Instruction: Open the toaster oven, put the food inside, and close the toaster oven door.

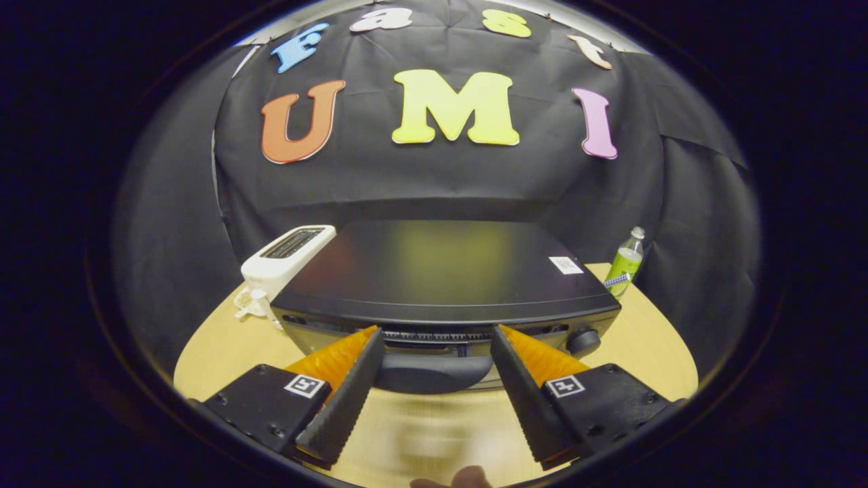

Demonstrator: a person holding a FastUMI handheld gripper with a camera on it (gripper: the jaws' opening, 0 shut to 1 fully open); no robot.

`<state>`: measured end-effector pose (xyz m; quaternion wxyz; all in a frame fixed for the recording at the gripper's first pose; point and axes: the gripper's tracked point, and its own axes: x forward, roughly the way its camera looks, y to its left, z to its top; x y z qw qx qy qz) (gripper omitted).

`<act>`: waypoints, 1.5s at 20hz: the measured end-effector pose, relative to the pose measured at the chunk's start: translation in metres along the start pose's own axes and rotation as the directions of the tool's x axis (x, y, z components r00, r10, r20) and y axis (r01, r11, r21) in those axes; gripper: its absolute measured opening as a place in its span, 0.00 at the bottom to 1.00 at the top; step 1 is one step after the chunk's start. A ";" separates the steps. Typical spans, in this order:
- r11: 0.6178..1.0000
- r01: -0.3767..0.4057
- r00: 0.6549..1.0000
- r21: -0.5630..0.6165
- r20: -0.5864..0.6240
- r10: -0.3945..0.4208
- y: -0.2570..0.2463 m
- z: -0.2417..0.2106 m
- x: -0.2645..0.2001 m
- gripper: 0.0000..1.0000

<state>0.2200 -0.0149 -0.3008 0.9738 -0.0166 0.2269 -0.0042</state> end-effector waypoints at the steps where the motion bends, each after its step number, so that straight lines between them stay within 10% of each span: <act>1: 1.000 -0.003 1.000 0.001 -0.007 0.003 0.000 -0.008 -0.007 1.00; 18: 1.000 -0.006 0.963 -0.022 -0.269 0.000 -0.010 -0.134 -0.057 1.00; 23: 0.997 -0.073 0.974 0.005 -0.216 0.073 0.005 -0.100 -0.091 1.00; 28: 0.924 -0.337 0.870 0.181 -0.315 0.379 0.064 -0.072 -0.124 1.00; 30: 0.952 -0.289 0.921 0.104 -0.242 0.306 0.039 -0.040 -0.094 1.00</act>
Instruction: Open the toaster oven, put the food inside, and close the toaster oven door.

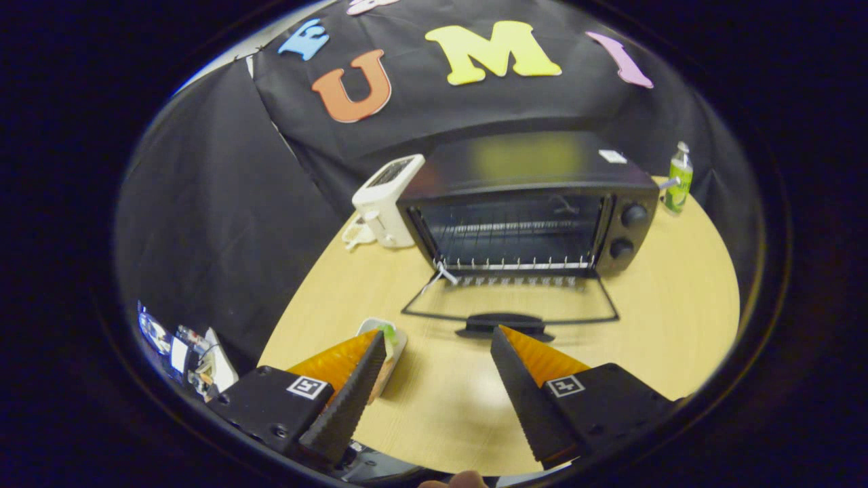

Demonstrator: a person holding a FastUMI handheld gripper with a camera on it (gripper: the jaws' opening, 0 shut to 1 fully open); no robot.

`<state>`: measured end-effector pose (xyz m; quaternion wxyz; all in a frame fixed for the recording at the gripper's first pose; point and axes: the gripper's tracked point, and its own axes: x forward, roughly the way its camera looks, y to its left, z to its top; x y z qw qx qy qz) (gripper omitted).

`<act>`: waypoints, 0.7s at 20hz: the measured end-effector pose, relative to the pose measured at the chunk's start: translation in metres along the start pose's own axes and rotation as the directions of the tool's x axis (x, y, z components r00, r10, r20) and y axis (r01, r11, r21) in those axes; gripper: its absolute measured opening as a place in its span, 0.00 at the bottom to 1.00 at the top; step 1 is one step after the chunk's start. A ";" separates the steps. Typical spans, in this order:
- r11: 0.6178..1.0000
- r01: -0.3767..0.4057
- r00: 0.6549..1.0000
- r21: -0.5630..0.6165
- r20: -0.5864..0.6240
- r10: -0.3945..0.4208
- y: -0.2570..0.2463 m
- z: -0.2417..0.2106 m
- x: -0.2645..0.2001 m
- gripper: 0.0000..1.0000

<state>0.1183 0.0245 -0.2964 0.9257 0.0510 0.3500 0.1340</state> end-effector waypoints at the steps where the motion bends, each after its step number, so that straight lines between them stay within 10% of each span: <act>1: 0.998 0.053 0.999 -0.029 -0.005 -0.053 -0.019 0.010 0.014 1.00; 14: 0.976 0.219 0.966 0.002 -0.142 -0.216 -0.055 -0.048 0.072 1.00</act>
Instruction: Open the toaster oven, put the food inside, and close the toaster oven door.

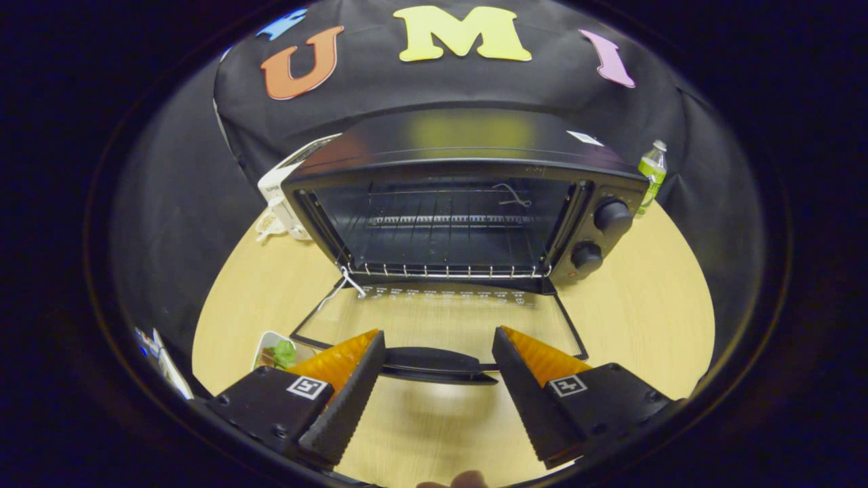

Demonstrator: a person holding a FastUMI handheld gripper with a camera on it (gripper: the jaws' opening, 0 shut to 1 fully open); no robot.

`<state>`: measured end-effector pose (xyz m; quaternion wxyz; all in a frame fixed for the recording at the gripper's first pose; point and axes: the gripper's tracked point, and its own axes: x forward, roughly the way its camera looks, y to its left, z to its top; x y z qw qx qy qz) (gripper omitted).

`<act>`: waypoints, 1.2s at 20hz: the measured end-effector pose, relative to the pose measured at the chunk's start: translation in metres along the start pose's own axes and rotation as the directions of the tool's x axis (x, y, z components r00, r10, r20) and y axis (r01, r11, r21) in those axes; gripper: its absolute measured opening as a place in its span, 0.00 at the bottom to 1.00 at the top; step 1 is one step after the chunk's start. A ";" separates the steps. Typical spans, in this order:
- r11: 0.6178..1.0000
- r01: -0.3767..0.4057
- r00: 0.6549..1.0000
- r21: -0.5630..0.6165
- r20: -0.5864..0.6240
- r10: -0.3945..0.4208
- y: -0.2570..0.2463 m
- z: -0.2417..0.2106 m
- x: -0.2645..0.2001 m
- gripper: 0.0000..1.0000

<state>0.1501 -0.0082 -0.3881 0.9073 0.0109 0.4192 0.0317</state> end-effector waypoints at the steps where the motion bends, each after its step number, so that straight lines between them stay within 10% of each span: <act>1: 1.000 -0.001 1.000 -0.002 -0.013 0.001 0.000 -0.006 0.001 1.00; 9: 0.985 -0.168 0.983 0.033 -0.068 0.170 0.021 -0.010 -0.043 1.00; 15: 0.817 -0.480 0.806 0.320 -0.206 0.554 0.100 -0.034 -0.097 1.00; 24: 0.807 -0.470 0.764 0.358 -0.294 0.575 0.146 -0.062 -0.060 0.98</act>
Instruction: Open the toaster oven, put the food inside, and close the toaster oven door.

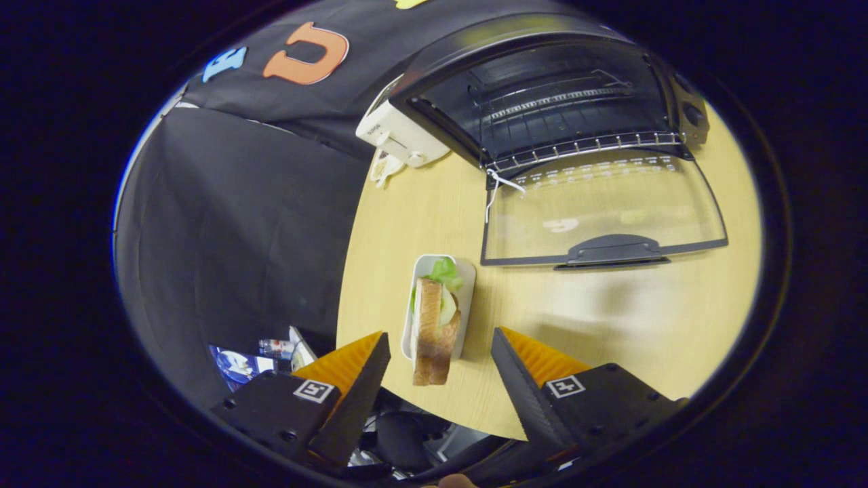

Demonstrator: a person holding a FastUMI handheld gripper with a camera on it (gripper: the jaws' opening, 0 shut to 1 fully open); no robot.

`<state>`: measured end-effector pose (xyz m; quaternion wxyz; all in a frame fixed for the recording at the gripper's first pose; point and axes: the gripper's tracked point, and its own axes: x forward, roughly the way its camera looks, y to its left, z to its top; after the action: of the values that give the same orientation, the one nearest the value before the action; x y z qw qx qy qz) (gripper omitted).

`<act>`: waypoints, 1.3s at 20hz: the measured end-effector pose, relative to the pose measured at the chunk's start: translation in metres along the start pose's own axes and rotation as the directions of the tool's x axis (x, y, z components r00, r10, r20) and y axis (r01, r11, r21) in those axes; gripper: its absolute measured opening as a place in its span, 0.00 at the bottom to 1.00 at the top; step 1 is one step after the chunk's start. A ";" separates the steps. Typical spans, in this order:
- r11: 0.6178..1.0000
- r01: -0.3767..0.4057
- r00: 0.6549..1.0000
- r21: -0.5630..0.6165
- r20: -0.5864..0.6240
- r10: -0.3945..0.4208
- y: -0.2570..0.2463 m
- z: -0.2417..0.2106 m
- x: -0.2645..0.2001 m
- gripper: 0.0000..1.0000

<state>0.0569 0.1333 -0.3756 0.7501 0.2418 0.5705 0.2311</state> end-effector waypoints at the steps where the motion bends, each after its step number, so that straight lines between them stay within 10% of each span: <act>1: 1.000 -0.003 1.000 0.004 -0.018 0.003 0.001 -0.003 0.007 0.96; 11: 1.000 -0.014 0.996 0.002 -0.084 0.014 0.012 -0.012 0.016 0.37; 19: 0.986 -0.154 0.984 0.070 0.099 0.147 0.038 0.033 -0.076 0.33; 26: 0.954 -0.174 0.916 0.242 0.396 0.067 -0.030 0.111 -0.116 0.32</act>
<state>0.1384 0.0267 -0.2820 0.7906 0.4182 0.4232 0.1449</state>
